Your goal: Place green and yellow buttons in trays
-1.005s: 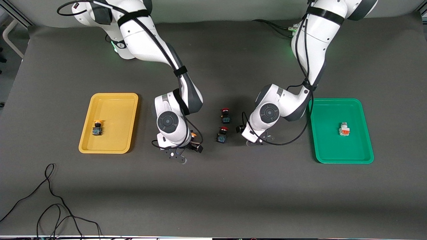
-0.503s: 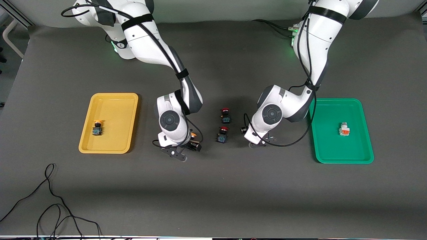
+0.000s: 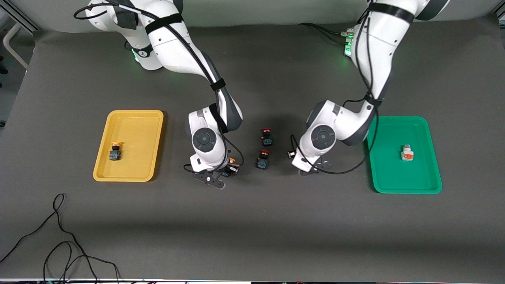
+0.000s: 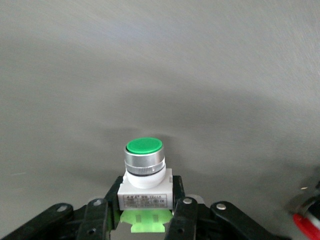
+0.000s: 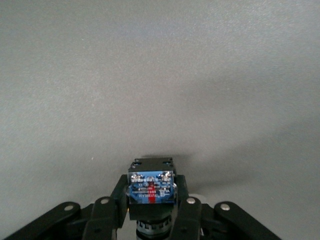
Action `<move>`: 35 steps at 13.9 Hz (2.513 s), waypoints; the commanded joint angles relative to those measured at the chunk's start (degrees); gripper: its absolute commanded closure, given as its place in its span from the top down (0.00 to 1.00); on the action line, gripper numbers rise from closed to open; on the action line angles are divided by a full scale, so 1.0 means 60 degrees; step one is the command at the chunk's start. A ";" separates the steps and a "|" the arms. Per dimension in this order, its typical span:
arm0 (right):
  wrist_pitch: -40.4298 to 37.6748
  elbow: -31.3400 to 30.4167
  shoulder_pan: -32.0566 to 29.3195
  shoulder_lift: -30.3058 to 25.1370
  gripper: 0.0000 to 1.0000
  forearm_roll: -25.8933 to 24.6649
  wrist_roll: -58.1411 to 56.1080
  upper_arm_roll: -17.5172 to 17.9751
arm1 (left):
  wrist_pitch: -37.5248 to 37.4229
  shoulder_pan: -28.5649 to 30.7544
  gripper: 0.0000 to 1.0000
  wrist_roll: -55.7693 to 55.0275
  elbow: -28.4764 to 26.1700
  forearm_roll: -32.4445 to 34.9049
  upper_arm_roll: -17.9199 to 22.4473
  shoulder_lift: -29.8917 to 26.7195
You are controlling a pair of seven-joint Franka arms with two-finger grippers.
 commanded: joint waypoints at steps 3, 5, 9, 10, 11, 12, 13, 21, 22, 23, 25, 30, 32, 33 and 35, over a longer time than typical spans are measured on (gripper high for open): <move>-0.3109 0.0285 -0.0112 -0.2076 0.26 0.0096 -0.1762 -0.0978 | -0.3811 0.2050 0.00 0.2957 0.0464 0.0340 -0.0009 -0.1965; -0.4195 0.0257 -0.0112 -0.2707 0.26 0.0067 -0.3456 -0.1724 | -0.4225 0.2944 0.00 0.4408 0.0363 0.0764 -0.0009 -0.2217; -0.5269 -0.0340 -0.0068 -0.2914 0.26 -0.0519 -0.7646 -0.3672 | -0.3205 0.4307 0.00 0.6577 -0.0441 0.1571 -0.0009 -0.2247; -0.5153 -0.0910 -0.0068 -0.3031 0.26 -0.0519 -0.8496 -0.4082 | -0.2621 0.4673 0.00 0.7105 -0.0807 0.1615 0.0005 -0.2232; -0.4964 -0.1437 -0.0068 -0.3075 0.26 -0.0519 -0.9259 -0.4464 | -0.1948 0.4953 0.00 0.7502 -0.1245 0.1645 0.0006 -0.2218; -0.4715 -0.1907 -0.0053 -0.3090 0.26 -0.0504 -0.9890 -0.4786 | -0.1187 0.5173 0.00 0.7709 -0.1786 0.1645 0.0006 -0.2217; -0.4292 -0.2448 -0.0068 -0.3119 0.26 -0.0461 -1.0390 -0.5007 | -0.0454 0.5204 0.00 0.7711 -0.2270 0.1645 0.0006 -0.2203; -0.0669 -0.5383 -0.0082 -0.2052 0.26 0.1809 -1.2240 -0.4703 | 0.1516 0.5424 0.39 0.7638 -0.3242 0.1630 0.0020 -0.1545; -0.0684 -0.5412 -0.0112 -0.2036 0.32 0.1810 -1.2226 -0.4658 | 0.1531 0.5439 0.77 0.7637 -0.3227 0.1630 0.0020 -0.1515; -0.0713 -0.5398 -0.0097 -0.1992 0.60 0.1868 -1.2124 -0.4643 | 0.1487 0.5424 0.99 0.7608 -0.3213 0.1645 0.0020 -0.1572; -0.0772 -0.5354 -0.0097 -0.2021 0.95 0.1898 -1.1963 -0.4629 | 0.1152 0.5424 1.00 0.7564 -0.3052 0.1630 0.0006 -0.1806; -0.2028 -0.4317 0.0093 -0.2417 0.99 0.1636 -1.1552 -0.5227 | -0.2635 0.5307 1.00 0.7710 -0.1036 0.1630 -0.0068 -0.3328; -0.3139 -0.3396 0.0093 -0.2417 0.99 0.1023 -1.1057 -0.5506 | -0.4481 0.5278 1.00 0.7725 0.0238 0.1630 -0.0126 -0.3856; -0.3740 -0.2883 0.0079 -0.2417 0.99 0.0715 -1.0764 -0.5580 | -0.5374 0.5278 1.00 0.7696 0.0926 0.1572 -0.0228 -0.4018; -0.4985 -0.1916 0.0079 -0.2431 0.99 0.0390 -1.0396 -0.5843 | -0.7060 0.5278 1.00 0.7564 0.2463 0.1513 -0.0360 -0.4078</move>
